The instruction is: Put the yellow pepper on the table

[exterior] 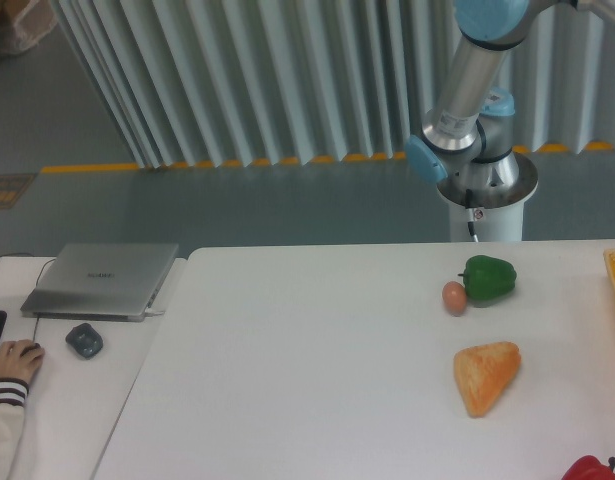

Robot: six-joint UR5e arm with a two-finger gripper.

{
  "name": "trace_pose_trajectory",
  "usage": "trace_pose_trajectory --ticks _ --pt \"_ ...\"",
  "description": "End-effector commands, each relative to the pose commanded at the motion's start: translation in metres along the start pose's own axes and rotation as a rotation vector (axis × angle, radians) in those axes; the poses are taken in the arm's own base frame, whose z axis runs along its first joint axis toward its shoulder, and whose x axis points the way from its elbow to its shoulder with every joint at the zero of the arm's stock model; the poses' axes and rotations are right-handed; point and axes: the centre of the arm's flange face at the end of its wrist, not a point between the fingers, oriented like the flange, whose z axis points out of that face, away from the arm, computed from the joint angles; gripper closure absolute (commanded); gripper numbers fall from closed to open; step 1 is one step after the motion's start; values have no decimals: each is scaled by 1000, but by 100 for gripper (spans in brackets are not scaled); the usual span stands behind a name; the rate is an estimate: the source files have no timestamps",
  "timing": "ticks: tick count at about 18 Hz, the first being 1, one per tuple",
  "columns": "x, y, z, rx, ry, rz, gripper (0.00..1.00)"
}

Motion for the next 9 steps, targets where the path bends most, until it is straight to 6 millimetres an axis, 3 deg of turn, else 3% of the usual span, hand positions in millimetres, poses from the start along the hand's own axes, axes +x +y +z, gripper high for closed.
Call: trace_pose_trajectory --ticks 5,9 --pt "11 -17 -43 105 32 -64 63" --pt "19 -36 -60 184 38 -158 63"
